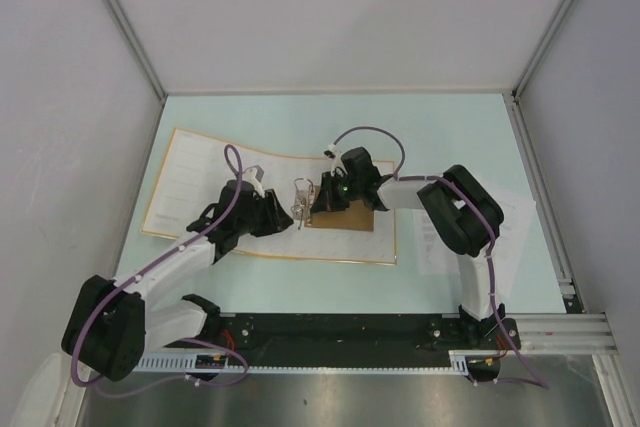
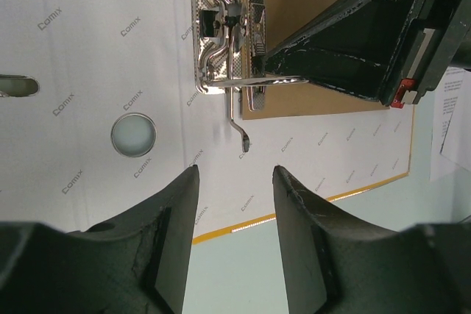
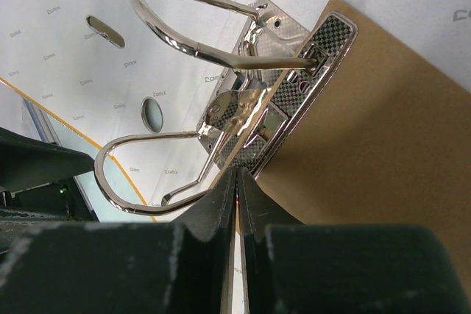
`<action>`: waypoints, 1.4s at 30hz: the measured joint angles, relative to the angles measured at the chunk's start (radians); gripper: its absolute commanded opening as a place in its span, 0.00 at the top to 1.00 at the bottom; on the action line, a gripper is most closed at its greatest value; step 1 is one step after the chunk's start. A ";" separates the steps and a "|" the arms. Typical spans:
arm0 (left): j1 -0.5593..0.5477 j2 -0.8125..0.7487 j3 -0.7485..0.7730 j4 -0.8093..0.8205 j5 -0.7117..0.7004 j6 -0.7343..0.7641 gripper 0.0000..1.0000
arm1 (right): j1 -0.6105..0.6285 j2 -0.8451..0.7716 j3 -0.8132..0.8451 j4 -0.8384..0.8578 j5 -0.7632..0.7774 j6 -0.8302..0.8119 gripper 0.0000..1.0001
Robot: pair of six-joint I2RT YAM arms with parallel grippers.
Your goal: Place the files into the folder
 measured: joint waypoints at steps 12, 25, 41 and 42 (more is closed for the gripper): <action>-0.003 0.005 0.000 0.000 -0.003 0.000 0.50 | -0.014 0.004 -0.007 0.025 -0.028 0.028 0.87; -0.021 0.031 0.000 0.002 -0.003 0.000 0.51 | -0.027 -0.023 -0.014 0.072 -0.032 0.056 0.85; -0.023 0.031 0.000 0.001 -0.003 -0.008 0.51 | -0.027 0.027 -0.014 0.129 -0.043 0.088 0.89; -0.022 0.030 0.000 0.001 -0.003 -0.008 0.50 | -0.027 0.028 -0.014 0.128 -0.043 0.088 0.89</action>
